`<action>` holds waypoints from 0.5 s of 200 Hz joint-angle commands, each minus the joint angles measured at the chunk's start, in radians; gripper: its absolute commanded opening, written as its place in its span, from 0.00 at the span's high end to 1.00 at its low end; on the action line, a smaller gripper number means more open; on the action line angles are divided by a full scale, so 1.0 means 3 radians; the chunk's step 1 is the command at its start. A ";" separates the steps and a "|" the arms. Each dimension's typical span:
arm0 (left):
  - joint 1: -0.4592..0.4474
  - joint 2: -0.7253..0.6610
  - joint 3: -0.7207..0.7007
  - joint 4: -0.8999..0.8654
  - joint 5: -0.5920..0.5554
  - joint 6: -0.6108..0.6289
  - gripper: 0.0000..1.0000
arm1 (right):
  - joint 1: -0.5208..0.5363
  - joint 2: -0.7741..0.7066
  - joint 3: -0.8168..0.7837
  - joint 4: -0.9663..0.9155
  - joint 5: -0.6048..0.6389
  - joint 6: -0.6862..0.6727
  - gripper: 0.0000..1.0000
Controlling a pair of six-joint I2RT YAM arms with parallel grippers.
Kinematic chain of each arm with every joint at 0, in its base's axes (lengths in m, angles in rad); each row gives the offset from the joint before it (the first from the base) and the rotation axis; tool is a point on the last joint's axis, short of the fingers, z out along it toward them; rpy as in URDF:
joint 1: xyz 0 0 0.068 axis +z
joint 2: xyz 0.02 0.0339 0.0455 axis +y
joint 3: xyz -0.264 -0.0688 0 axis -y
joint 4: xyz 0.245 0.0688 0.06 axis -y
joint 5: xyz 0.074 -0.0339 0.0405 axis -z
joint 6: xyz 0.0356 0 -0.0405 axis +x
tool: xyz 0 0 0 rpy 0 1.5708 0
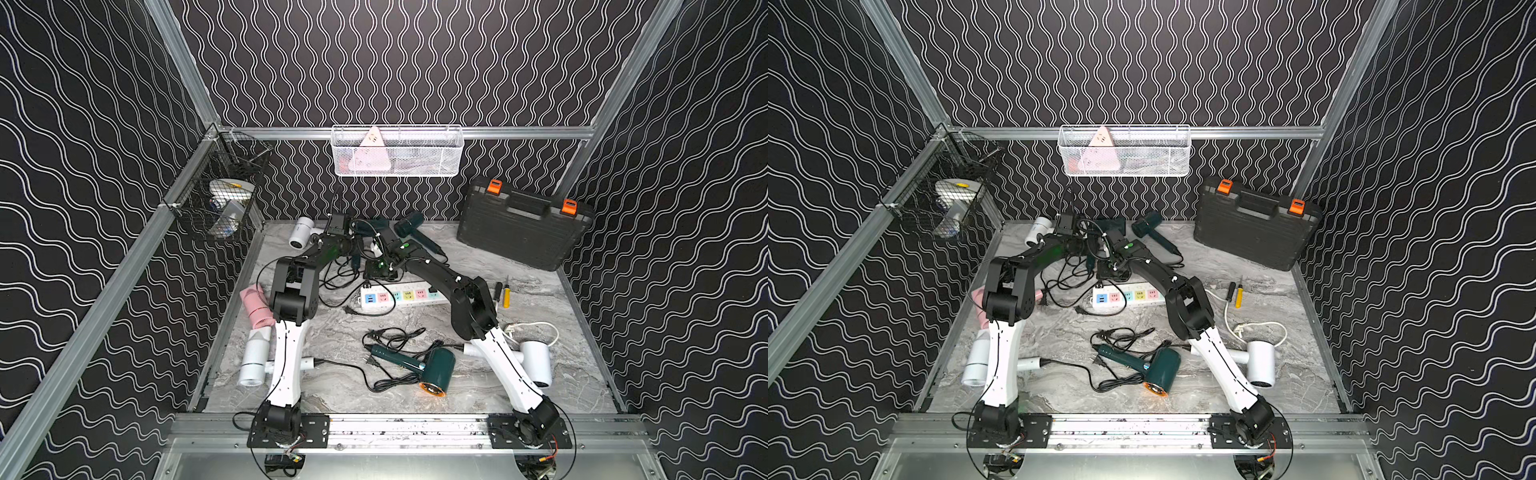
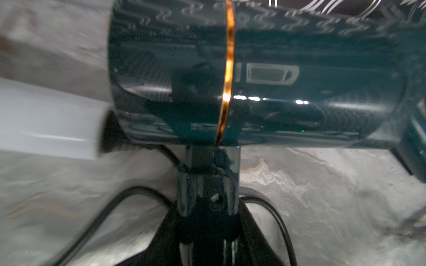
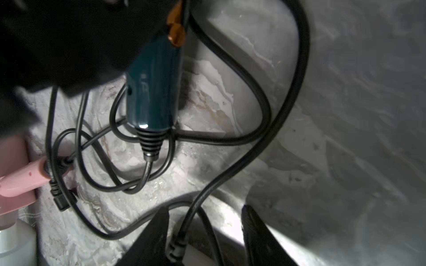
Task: Charge the blow dryers
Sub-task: Place the blow dryer at the center of the board, then pick up the plug from the center of the board.
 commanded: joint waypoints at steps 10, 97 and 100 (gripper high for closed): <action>0.0001 0.0040 0.0107 -0.0061 0.0093 0.0080 0.71 | 0.0004 0.0096 0.0066 0.0003 -0.0056 0.0071 0.56; 0.0247 -0.0933 -0.0785 0.0300 0.0327 -0.0522 0.24 | -0.0010 -0.0317 -0.0399 0.0377 0.0024 0.0159 0.92; 0.0258 -0.0981 -0.0849 0.0321 0.0313 -0.0558 0.22 | -0.0010 -0.0346 -0.0423 0.0394 0.0031 0.0164 0.93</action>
